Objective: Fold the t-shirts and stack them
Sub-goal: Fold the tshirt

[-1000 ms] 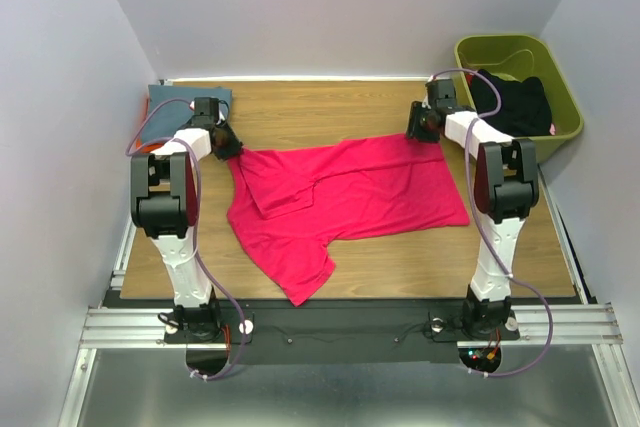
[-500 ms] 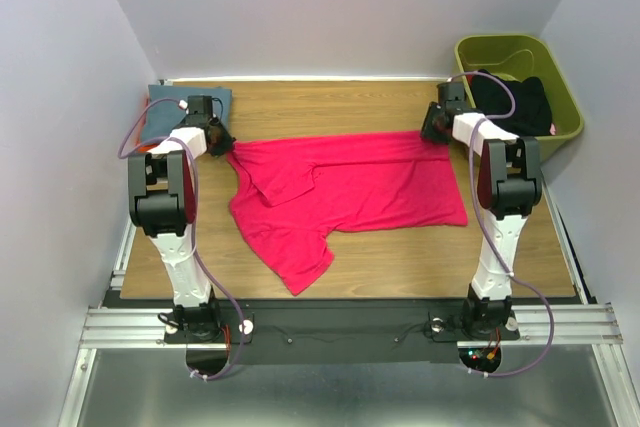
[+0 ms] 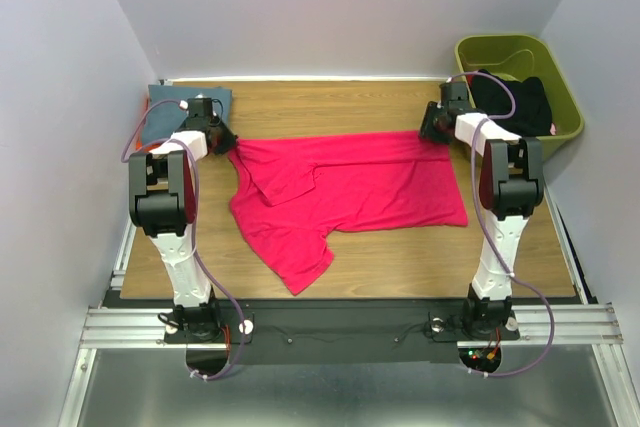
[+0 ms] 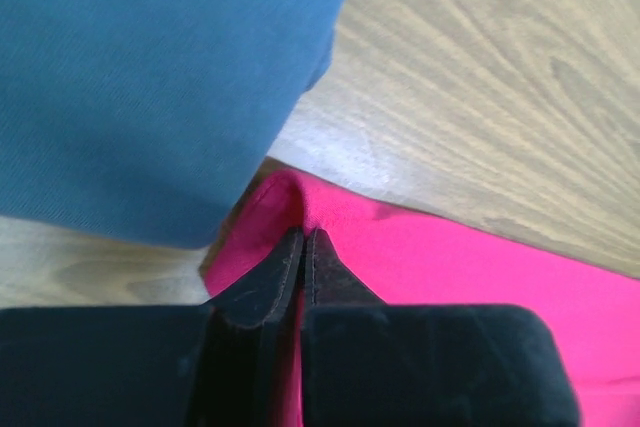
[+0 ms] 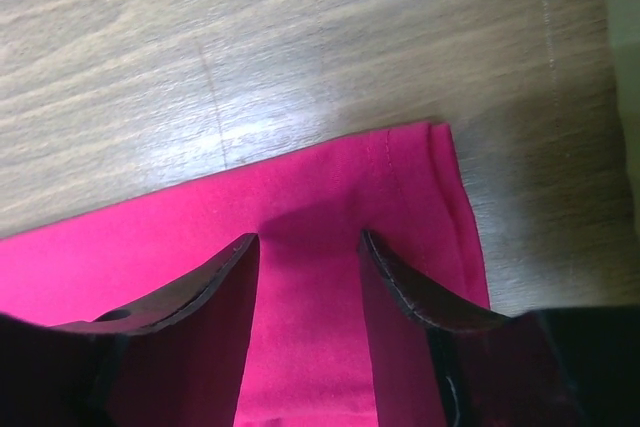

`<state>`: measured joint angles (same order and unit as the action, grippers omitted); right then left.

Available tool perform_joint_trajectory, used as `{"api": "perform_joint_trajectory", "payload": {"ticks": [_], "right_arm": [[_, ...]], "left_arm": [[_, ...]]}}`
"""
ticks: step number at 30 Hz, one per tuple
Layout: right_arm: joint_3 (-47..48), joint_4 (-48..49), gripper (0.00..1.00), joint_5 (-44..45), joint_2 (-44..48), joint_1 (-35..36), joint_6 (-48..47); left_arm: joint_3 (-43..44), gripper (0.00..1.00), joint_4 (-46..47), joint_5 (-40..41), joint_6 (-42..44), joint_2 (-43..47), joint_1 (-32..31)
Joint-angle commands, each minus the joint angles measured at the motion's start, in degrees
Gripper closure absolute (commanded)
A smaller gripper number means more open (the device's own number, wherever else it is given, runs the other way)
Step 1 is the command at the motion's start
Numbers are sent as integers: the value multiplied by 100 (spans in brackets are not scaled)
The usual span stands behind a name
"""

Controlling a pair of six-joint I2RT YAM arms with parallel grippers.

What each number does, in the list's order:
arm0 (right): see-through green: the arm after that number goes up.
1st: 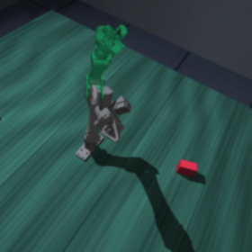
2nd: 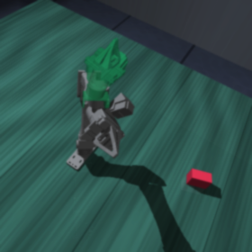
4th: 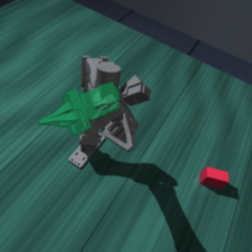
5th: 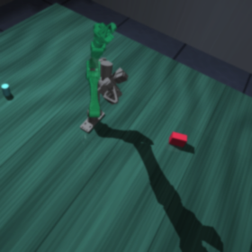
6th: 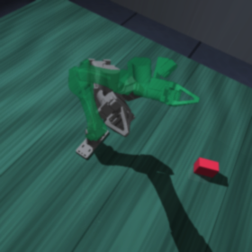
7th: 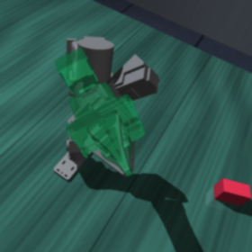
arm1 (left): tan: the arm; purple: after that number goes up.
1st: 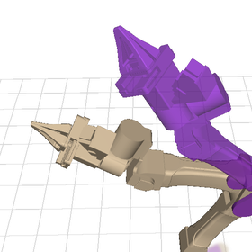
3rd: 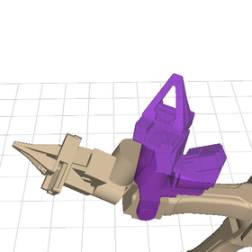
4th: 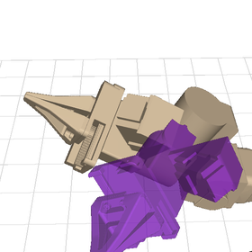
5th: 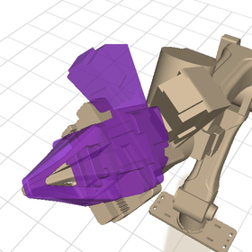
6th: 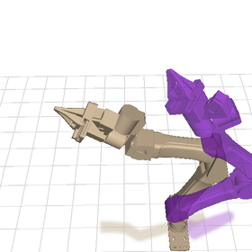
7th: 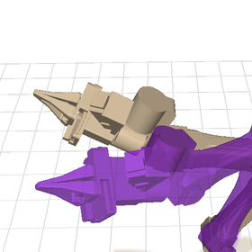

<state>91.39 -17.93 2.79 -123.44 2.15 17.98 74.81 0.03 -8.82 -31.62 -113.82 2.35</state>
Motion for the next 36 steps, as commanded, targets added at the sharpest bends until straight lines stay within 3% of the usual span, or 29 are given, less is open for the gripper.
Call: {"api": "perform_joint_trajectory", "payload": {"ticks": [1, 9, 15, 18, 22, 29, 36], "right_arm": [[133, -88, 48, -164, 451, -119, -66], [-218, -87, 48, -252, 1023, 13, -84], [-535, -79, 48, -409, 1366, 66, -49], [-649, -79, 51, -524, 1401, 75, 39], [-790, -70, 60, -604, 1322, 101, 74], [-1009, -35, 62, -455, 1120, 101, 74], [-1211, -26, 63, 124, 865, 101, 223]], "left_arm": [[341, 80, 304, -111, 86, 316, 11], [272, 49, 147, 20, 50, 940, -24], [70, 48, -177, 485, 234, 1449, -217], [-10, 48, -389, 714, 418, 1451, -708], [-98, 60, -504, 803, 507, 1179, -973], [191, 77, -715, 1021, 586, 405, -973], [131, 80, -917, 1225, 473, 1, -815]]}}
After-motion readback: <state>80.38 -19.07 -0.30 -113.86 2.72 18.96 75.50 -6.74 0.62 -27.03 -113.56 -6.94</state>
